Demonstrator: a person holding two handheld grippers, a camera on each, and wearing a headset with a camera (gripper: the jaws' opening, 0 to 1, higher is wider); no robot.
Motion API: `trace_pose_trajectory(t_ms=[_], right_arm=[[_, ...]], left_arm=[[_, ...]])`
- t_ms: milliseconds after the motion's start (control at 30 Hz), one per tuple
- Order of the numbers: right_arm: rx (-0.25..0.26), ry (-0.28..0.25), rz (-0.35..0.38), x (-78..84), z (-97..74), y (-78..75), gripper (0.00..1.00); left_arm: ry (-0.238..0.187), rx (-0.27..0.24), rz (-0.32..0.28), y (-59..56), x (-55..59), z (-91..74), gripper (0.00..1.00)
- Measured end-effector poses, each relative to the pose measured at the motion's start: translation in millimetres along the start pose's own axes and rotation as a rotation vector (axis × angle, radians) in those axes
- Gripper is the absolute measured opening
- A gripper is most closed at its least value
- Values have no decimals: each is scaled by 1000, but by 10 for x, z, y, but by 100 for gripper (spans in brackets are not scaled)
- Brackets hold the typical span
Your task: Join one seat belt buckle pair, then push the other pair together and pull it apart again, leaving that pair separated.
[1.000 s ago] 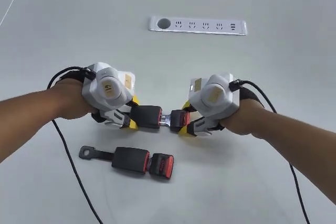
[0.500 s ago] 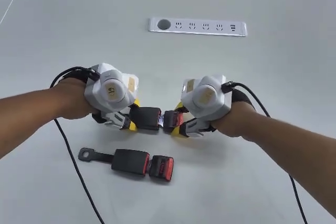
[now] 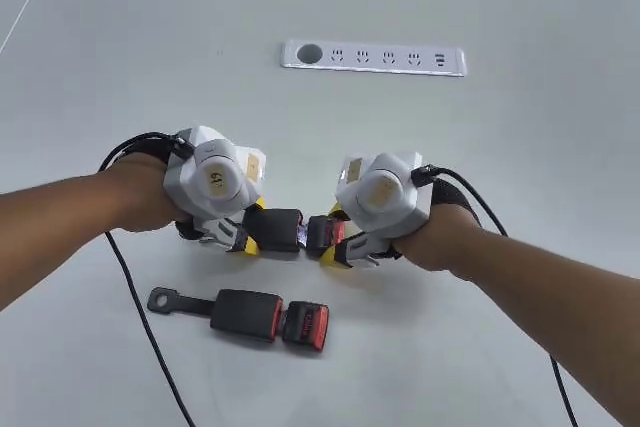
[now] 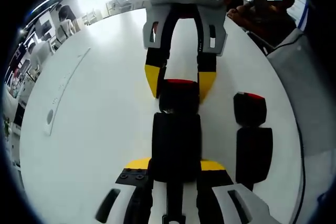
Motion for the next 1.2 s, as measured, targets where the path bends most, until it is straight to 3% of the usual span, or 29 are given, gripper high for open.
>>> trace_pose_trajectory(t_ms=[500,1200], right_arm=[[-1,1,-9,0,-2,-8,33],[6,52,-30,20,-26,11,34]], left_arm=[[-1,4,9,1,12,26,32],[3,-2,4,-23,-5,4,33]])
Point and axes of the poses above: the centre of the closed fingertips' face, and the gripper's own axes: z roughly forward along the fingers, y roughly to its left, x roughly out of its underside, the point moved 5 cm from there along -z, roughly backward along the fingers, and after that the axes turned 11 degrees about -x, right-handed, at the moved point
